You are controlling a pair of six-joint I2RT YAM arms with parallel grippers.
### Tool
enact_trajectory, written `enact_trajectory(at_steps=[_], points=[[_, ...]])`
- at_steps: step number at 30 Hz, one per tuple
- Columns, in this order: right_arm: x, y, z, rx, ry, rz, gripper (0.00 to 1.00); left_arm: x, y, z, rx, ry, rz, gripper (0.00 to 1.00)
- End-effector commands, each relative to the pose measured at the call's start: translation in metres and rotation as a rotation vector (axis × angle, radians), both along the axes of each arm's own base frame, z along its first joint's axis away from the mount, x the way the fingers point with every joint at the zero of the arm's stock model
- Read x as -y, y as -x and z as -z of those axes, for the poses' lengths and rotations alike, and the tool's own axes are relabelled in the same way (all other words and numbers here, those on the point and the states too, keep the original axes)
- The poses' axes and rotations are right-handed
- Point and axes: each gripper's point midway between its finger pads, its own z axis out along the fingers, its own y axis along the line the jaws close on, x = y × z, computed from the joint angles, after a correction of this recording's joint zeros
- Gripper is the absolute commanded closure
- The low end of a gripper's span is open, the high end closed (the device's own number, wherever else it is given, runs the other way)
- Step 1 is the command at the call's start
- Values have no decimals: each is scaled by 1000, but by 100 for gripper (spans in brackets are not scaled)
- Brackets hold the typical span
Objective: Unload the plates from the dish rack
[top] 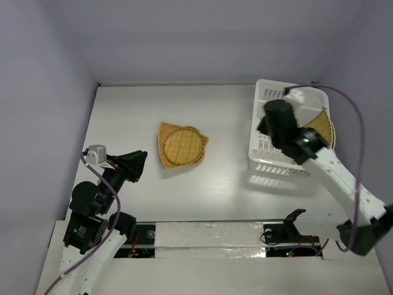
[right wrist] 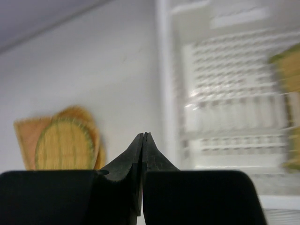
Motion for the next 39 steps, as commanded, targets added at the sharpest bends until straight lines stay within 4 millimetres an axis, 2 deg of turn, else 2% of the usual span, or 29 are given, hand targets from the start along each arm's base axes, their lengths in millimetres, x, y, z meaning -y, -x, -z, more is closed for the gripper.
enact_trajectory(at_steps=[1,3,4,6,7,8,10,12,16,21,26,30,32,39], points=[[121,30,-16,-20,161,244,100,5,-5,-2,3,-4,17,78],[156,45,-38,13,156,302,100,8,-6,1,-12,-13,26,78],[181,55,-38,-24,193,351,93,9,-8,3,-20,-18,29,78],[201,62,-42,-51,233,398,81,9,-7,2,-17,-17,32,78],[215,68,-43,-86,263,428,67,9,-6,1,-12,-17,33,77],[221,68,-41,-111,279,441,61,9,-5,1,-9,-16,35,76],[230,66,-32,-173,308,437,52,8,-3,-2,7,-11,34,74],[246,65,-24,-219,315,464,51,7,-2,-3,12,-9,34,72],[256,64,-10,-277,284,462,51,6,-2,-3,11,-7,28,71],[268,73,-5,-288,259,495,50,6,-1,-5,17,-3,30,70],[264,72,9,-316,209,469,49,7,-1,-4,14,-6,31,70],[262,76,7,-317,189,466,49,7,-1,-5,17,-6,36,69],[259,74,2,-321,171,459,45,8,-2,-4,13,-9,37,69],[257,79,9,-381,130,480,46,7,-1,-4,17,-9,34,69]])
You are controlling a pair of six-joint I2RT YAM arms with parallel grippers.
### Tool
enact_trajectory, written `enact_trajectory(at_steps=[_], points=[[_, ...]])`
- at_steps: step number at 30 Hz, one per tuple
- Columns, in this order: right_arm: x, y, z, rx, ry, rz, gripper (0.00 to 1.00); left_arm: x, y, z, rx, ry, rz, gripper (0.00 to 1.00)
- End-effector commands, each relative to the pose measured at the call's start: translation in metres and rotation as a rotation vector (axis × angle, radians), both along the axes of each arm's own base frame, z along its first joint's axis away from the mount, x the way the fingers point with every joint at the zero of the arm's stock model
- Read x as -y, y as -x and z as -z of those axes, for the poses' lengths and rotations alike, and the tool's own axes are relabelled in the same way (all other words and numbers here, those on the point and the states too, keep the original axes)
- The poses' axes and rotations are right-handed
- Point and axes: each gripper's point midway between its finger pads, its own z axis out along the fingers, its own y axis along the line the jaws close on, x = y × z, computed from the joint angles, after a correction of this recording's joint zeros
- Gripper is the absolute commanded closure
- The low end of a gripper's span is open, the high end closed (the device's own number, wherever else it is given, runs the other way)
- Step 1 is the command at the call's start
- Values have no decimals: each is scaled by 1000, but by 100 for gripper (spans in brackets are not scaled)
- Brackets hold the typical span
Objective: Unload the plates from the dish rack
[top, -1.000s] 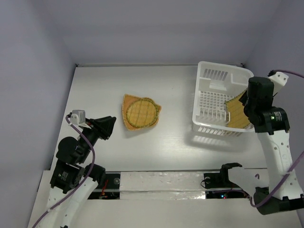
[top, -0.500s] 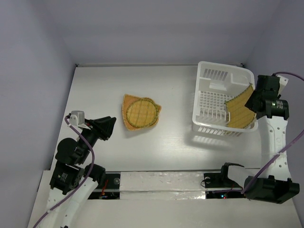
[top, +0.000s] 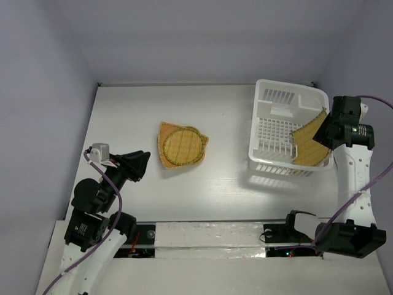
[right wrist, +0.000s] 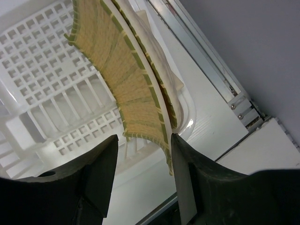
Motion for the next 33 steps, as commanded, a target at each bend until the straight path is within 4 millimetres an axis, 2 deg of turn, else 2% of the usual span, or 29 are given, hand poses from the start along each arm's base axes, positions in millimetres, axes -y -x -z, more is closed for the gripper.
enact_trajectory(at_steps=[1,7,15,21,27,33], points=[[-3,5,-8,15,-29,16,46,1,3,-12,52,9,15,69],[12,16,-3,-10,-15,129,48,1,4,-14,58,11,13,68],[11,17,19,-55,-54,129,49,0,6,-15,67,12,13,68],[8,14,13,-37,-61,103,65,0,6,-15,66,11,15,68],[3,14,17,-45,-81,81,79,0,7,-16,70,14,15,68],[-2,11,16,-34,-98,40,82,0,7,-17,73,15,18,68]])
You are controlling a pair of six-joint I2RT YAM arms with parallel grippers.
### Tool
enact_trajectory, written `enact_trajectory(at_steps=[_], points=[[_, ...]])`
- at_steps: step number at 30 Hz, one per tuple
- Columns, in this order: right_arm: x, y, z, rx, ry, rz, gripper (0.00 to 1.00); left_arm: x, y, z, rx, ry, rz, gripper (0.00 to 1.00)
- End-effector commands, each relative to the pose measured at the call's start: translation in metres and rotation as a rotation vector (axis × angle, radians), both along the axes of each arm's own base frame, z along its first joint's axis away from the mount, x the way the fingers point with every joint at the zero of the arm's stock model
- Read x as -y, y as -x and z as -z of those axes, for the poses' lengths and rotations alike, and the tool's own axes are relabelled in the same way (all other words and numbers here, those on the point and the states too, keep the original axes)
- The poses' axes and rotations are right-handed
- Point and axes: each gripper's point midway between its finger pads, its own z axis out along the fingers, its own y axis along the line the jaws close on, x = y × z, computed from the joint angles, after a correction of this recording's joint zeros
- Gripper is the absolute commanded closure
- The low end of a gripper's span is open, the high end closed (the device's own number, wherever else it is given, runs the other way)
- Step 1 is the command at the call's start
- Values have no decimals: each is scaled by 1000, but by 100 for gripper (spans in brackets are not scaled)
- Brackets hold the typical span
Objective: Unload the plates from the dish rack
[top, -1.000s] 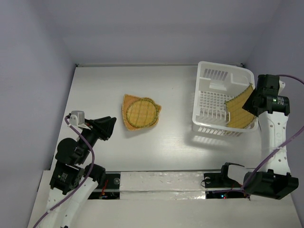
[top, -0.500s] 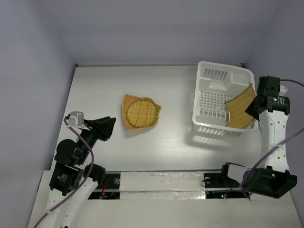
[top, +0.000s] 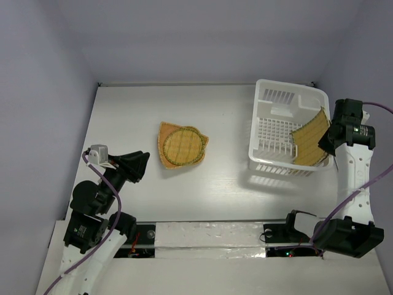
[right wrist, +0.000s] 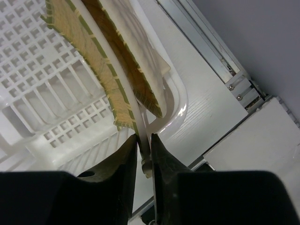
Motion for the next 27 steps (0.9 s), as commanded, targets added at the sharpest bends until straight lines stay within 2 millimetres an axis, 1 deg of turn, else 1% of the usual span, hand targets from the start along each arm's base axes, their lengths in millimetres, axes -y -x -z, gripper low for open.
enact_trajectory(at_steps=[1,3,4,6,9,13,16,19,20,21,23,24,27], points=[[-4,-7,-5,48,-21,-24,75,2,4,-13,54,10,16,68],[-5,-9,0,42,-26,-30,62,2,4,-13,54,10,16,68],[-5,-11,3,41,-32,-30,57,1,4,-13,56,11,15,68],[-6,-12,12,25,-42,-33,57,1,4,-13,56,11,15,68],[-5,-16,20,18,-46,-35,57,1,4,-13,56,11,15,68],[-4,-23,27,26,-44,-40,60,0,2,-12,52,7,6,67],[-2,-24,26,33,-34,-39,68,1,2,-11,49,7,10,67],[2,-23,13,59,-4,-35,79,1,1,-11,49,6,10,67],[2,-24,5,76,4,-39,80,2,1,-11,50,4,19,67],[3,-23,1,79,11,-41,81,1,1,-13,55,5,13,67],[3,-21,-6,82,21,-51,88,1,0,-12,52,3,12,67],[3,-21,-13,93,27,-54,89,1,0,-11,52,2,15,67],[3,-20,-22,105,37,-66,96,1,-1,-11,55,0,16,67]])
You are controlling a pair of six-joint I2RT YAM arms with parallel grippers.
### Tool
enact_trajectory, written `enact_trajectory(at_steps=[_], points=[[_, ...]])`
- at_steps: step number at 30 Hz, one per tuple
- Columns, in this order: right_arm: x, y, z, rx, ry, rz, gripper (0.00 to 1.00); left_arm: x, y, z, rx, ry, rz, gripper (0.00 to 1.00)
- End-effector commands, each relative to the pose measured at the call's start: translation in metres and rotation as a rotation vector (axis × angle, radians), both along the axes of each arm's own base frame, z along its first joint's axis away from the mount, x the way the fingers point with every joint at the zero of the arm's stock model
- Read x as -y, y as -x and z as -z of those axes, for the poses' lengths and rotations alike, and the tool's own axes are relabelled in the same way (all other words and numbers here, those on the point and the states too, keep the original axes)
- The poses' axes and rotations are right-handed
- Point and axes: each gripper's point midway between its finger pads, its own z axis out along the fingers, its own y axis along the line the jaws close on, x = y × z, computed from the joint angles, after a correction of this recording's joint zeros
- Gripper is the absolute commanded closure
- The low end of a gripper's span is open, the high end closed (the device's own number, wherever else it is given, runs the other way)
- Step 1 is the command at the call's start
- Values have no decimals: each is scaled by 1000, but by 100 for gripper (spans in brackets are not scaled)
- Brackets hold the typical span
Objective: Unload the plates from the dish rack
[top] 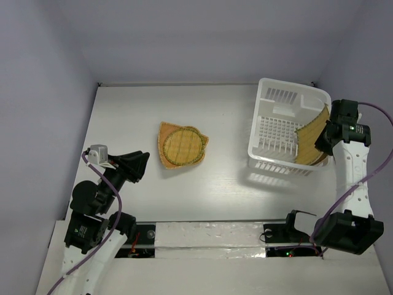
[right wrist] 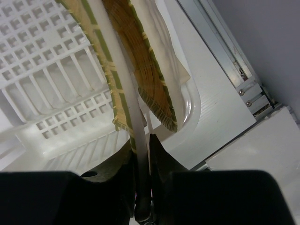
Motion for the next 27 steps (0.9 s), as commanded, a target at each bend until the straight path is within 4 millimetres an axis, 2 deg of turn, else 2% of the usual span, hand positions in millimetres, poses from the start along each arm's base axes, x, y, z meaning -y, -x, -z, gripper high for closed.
enact_trajectory(at_steps=[1,2,10,13,14,16,17,18,21,22,24,25,26,27], points=[[8,-9,-48,145,64,3,97,2,-2,-11,49,1,12,67],[8,-8,-52,152,72,-6,100,2,-1,-11,52,0,16,67],[7,-10,-83,230,133,-50,100,3,-2,-10,49,-2,17,67],[6,-9,-122,344,165,-53,100,2,-3,-10,49,-2,16,67],[4,-8,-148,416,173,-54,100,3,-2,-10,49,-2,19,67],[-3,-5,-172,495,160,-64,100,3,-3,-9,47,-5,19,67],[-14,-7,-185,553,118,-88,100,3,-3,-9,46,-3,18,67],[-21,-7,-206,627,105,-104,100,3,-3,-10,46,-3,16,67],[-56,-10,-233,760,-19,-204,100,2,-4,-9,43,-4,13,67],[-73,-15,-241,805,-76,-249,100,2,-5,-8,37,-5,11,67],[-99,-18,-246,852,-155,-318,100,3,-7,-6,29,-8,10,67],[-117,-26,-244,878,-208,-374,100,3,-7,-5,24,-10,9,67],[-144,-28,-243,890,-293,-434,100,3,-9,-4,17,-12,6,67],[-158,-30,-241,899,-339,-465,100,3,-10,-3,12,-13,4,67]])
